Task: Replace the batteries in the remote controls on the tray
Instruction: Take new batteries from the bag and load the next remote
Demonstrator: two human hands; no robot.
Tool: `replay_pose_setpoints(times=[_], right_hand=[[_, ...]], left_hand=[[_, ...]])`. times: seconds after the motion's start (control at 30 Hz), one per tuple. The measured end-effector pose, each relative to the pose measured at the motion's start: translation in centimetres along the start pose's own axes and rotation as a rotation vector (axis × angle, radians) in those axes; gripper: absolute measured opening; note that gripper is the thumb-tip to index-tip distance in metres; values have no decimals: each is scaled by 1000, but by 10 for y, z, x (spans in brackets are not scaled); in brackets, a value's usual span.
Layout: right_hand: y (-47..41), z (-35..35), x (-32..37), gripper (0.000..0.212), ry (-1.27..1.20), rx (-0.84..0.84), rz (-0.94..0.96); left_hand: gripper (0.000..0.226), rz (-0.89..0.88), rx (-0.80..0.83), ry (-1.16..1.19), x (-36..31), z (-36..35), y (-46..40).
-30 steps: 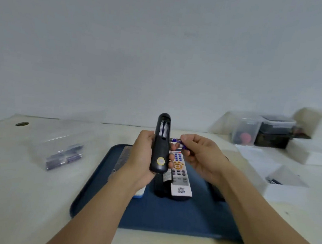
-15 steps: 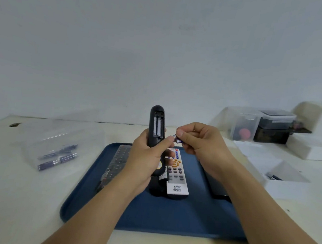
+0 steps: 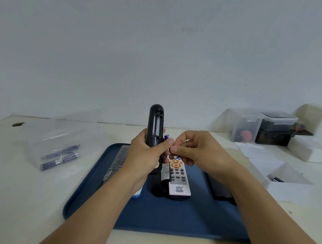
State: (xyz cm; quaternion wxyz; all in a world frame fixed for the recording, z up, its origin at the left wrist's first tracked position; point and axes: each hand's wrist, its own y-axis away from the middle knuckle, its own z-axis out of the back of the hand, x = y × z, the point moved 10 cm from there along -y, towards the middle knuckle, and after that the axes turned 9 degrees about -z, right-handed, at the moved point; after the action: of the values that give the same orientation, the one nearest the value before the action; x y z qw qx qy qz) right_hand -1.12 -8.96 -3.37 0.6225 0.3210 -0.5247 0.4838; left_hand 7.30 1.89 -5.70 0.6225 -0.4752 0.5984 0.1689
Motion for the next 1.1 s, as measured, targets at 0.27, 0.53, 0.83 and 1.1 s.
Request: replay_pose_setpoints(times=[0.27,0.53,0.83,1.1], right_hand=[[4,-7,8,27,50,85,32],[1,14,7,5,-88,-66,29],[6,40,21,9,0,-323,162],[18,34,32,5,-8,-415,253]], left_hand=[[30,124,125,86,4,-6,4],[25,190,128,149,9,-13,6],[19,77,348,-129,1,-33,16],[20,18,344,-215,-11,-32,16]])
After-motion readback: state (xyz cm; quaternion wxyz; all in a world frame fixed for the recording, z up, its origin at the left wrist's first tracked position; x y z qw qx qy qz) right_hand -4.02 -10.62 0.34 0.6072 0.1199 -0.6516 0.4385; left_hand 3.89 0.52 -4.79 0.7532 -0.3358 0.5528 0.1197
